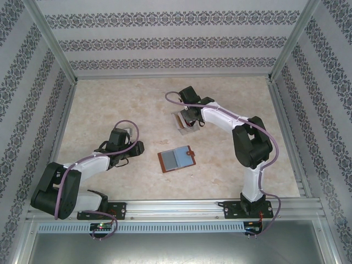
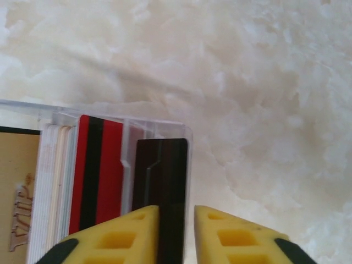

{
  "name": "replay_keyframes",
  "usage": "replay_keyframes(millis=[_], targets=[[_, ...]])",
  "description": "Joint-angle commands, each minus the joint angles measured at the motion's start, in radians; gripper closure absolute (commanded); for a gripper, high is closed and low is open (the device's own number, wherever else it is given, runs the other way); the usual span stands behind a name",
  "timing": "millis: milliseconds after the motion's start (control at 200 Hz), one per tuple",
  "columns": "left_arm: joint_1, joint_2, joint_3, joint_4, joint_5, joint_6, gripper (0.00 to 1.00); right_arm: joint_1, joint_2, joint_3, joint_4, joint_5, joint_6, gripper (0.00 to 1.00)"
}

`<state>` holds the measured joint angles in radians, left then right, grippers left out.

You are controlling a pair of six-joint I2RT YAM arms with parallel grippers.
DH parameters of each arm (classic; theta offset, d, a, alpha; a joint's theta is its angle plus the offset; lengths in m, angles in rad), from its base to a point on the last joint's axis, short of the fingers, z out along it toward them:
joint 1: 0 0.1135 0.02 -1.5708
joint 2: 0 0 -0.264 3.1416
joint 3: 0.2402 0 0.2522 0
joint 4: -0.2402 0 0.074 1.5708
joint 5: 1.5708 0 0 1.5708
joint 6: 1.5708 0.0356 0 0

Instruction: Put the credit cards into the card holder

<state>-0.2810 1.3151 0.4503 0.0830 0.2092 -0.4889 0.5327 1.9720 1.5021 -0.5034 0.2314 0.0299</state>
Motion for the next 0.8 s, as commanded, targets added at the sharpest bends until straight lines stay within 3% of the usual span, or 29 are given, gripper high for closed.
replay_keyframes(millis=[0, 200, 505, 655, 794], targets=[[0.004, 0.005, 0.024, 0.001, 0.012, 0.023, 0.42, 0.000, -0.022, -0.014, 0.004, -0.050, 0.008, 0.85], [0.004, 0.016, 0.027, 0.004, 0.022, 0.021, 0.42, 0.000, -0.078, -0.021, 0.000, -0.157, 0.061, 0.98], [0.003, 0.008, 0.024, 0.019, 0.059, 0.038, 0.42, -0.008, -0.306, -0.200, 0.032, -0.335, 0.122, 1.00], [-0.004, -0.017, -0.002, 0.094, 0.174, 0.059, 0.41, -0.014, -0.424, -0.365, 0.069, -0.524, 0.162, 1.00], [-0.032, -0.029, 0.004, 0.110, 0.263, 0.086, 0.41, -0.017, -0.500, -0.542, 0.177, -0.782, 0.249, 1.00]])
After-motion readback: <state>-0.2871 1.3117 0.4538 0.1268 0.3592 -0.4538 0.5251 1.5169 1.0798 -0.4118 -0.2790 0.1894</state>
